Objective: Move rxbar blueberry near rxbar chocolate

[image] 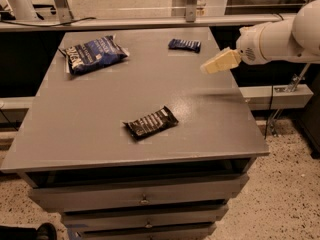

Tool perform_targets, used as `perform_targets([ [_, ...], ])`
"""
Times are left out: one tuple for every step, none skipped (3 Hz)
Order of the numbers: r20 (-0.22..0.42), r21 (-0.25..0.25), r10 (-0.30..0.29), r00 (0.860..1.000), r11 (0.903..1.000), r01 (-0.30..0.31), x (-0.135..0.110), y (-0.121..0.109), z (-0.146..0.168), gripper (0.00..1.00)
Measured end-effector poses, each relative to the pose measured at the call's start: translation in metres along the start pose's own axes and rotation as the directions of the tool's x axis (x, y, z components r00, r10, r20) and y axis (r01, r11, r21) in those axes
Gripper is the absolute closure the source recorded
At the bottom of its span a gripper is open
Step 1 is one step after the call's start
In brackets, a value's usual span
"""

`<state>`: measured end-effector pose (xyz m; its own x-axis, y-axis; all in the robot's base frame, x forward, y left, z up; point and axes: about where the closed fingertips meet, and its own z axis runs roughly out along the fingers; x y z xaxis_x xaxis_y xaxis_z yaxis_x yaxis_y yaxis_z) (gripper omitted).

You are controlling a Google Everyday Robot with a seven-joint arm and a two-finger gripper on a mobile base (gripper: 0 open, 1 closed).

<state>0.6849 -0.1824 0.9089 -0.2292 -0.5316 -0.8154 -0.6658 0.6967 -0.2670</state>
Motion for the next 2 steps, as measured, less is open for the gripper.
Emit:
perform_targets([
  [0.000,0.000,0.000,1.000,1.0000,0.000,0.0000,0.0001,0.0001,0.00],
  [0.022,0.013,0.016,1.000,0.9998,-0.016,-0.0013,0.0019,0.0035,0.00],
])
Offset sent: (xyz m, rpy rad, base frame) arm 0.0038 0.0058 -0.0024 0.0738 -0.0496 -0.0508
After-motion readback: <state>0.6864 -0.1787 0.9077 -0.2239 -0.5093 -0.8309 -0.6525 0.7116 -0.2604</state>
